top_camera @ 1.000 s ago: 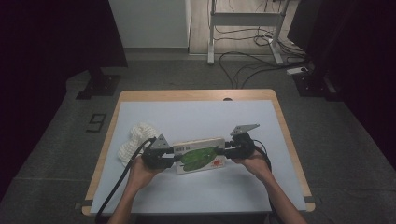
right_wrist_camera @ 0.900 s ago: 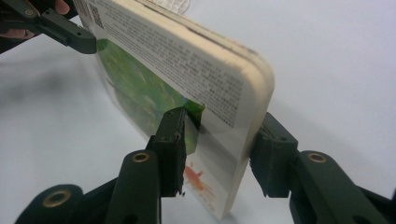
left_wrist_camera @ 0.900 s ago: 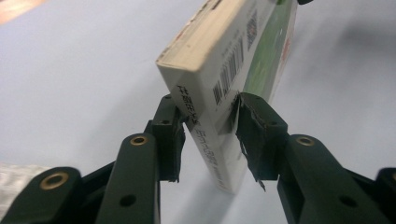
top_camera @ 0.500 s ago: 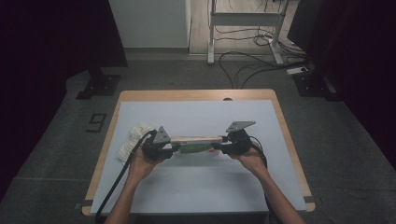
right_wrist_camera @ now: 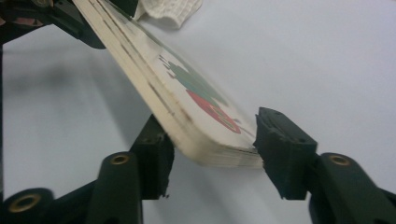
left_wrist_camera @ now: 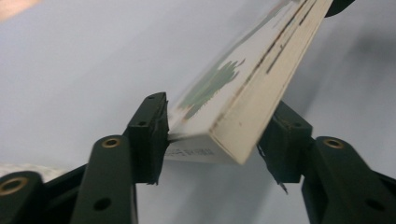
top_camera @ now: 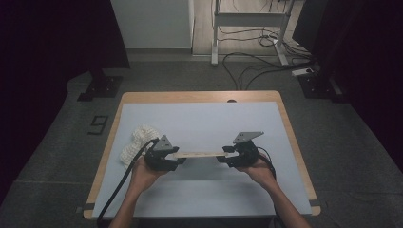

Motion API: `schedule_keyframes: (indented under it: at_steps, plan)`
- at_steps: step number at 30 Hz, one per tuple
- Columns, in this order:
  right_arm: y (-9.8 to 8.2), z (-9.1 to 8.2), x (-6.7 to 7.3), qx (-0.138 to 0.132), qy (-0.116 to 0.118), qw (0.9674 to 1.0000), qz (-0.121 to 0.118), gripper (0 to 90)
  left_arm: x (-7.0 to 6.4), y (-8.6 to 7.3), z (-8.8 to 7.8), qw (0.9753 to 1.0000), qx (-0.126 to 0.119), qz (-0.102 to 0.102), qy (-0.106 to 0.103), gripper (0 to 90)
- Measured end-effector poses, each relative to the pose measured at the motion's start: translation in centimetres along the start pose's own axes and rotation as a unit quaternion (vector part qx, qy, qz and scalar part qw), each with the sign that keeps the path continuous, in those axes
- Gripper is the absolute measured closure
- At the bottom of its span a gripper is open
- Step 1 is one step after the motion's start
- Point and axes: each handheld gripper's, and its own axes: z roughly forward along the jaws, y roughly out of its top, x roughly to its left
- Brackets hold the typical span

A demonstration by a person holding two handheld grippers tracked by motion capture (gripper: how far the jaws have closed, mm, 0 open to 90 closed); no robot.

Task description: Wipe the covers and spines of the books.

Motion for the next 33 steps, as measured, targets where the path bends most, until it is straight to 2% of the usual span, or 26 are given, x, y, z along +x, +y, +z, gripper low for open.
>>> schedule_keyframes:
  at_steps: [6, 14, 20, 27, 33]
  plan:
    - [-1.3, 0.1, 0.9, 0.014, 0.003, 0.9999, 0.004, 35.4, -1.1, -1.1, 0.0, 1.0, 0.008, 0.0, 0.002, 36.4]
    - [-3.2, 0.3, 1.7, 0.021, 0.009, 0.9995, 0.021, 29.2, -2.0, -3.1, 0.6, 0.9993, 0.016, -0.033, -0.007, 28.2]
    - [-4.4, 0.5, 2.5, 0.027, 0.0, 0.9996, 0.005, 27.4, -2.7, -4.3, 1.0, 0.9988, 0.024, -0.043, -0.003, 24.6]
    - [-5.8, 0.8, 3.5, 0.03, -0.016, 0.9994, -0.012, 26.9, -3.6, -5.6, 1.7, 0.9987, 0.032, -0.04, 0.009, 23.8]
    - [-6.8, 1.2, 4.0, 0.027, -0.026, 0.999, -0.023, 26.8, -4.1, -6.4, 2.0, 0.9989, 0.033, -0.033, 0.011, 24.2]
